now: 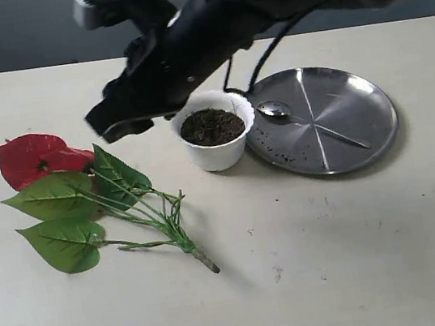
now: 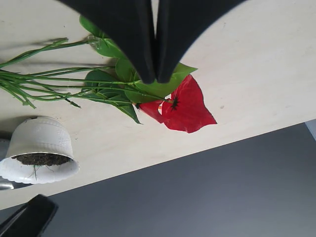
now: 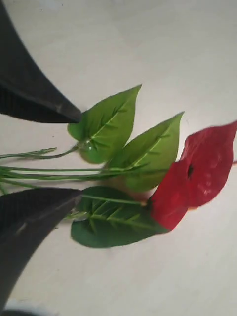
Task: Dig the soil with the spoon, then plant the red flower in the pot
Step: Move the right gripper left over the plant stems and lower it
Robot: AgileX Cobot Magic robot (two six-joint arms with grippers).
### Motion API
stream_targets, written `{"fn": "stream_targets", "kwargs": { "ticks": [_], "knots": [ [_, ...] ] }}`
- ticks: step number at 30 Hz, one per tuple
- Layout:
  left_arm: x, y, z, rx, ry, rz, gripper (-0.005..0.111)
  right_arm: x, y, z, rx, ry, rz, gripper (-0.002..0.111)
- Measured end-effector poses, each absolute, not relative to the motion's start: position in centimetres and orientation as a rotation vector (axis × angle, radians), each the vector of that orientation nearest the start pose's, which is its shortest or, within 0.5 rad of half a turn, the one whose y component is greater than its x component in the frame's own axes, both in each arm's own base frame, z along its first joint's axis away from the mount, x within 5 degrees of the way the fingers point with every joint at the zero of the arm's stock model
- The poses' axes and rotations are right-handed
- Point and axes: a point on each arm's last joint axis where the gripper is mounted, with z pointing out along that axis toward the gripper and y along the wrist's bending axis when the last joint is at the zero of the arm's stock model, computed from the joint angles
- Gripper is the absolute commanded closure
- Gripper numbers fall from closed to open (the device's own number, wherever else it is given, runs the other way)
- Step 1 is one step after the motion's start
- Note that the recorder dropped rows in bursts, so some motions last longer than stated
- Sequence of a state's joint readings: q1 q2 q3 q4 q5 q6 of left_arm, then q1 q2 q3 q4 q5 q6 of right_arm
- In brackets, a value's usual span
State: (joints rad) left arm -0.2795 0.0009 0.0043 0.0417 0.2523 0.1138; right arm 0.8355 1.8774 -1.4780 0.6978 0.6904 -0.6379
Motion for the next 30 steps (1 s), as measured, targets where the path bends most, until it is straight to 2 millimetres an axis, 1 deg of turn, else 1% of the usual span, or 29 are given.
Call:
{"fn": "stream_targets", "kwargs": {
  "ticks": [3, 7, 9, 10, 12, 15, 16, 17, 21, 27, 30],
  "knots": [
    [5.4, -1.4, 18.9, 0.367, 1.702, -0.083, 0.106, 24.7, 36.6, 25.7, -1.376, 2.137, 0.760, 0.066],
    [5.4, -1.4, 18.9, 0.367, 1.702, -0.083, 0.106, 25.5, 39.3, 24.5, -1.440, 2.191, 0.590, 0.066],
    [5.4, -1.4, 18.9, 0.367, 1.702, -0.083, 0.106, 26.0, 40.3, 23.0, -1.500, 2.242, 0.515, 0.066],
    [5.4, -1.4, 18.9, 0.367, 1.702, -0.083, 0.106, 26.3, 40.8, 22.0, -1.527, 2.266, 0.488, 0.066],
    [5.4, -1.4, 18.9, 0.367, 1.702, -0.083, 0.106, 26.8, 41.7, 20.6, -1.556, 2.305, 0.454, 0.066],
    [5.4, -1.4, 18.9, 0.367, 1.702, -0.083, 0.106, 27.8, 42.7, 19.3, -1.547, 2.345, 0.390, 0.066],
    [5.4, -1.4, 18.9, 0.367, 1.702, -0.083, 0.106, 28.1, 43.0, 19.2, -1.544, 2.346, 0.377, 0.066],
    [5.4, -1.4, 18.9, 0.367, 1.702, -0.083, 0.106, 28.4, 43.2, 18.5, -1.549, 2.361, 0.359, 0.066],
    [5.4, -1.4, 18.9, 0.367, 1.702, -0.083, 0.106, 29.0, 43.8, 17.2, -1.558, 2.376, 0.317, 0.066],
    [5.4, -1.4, 18.9, 0.367, 1.702, -0.083, 0.106, 29.0, 43.9, 14.9, -1.589, 2.425, 0.266, 0.066],
    [5.4, -1.4, 18.9, 0.367, 1.702, -0.083, 0.106, 28.7, 44.0, 14.3, -1.608, 2.437, 0.264, 0.066]
  ]
}}
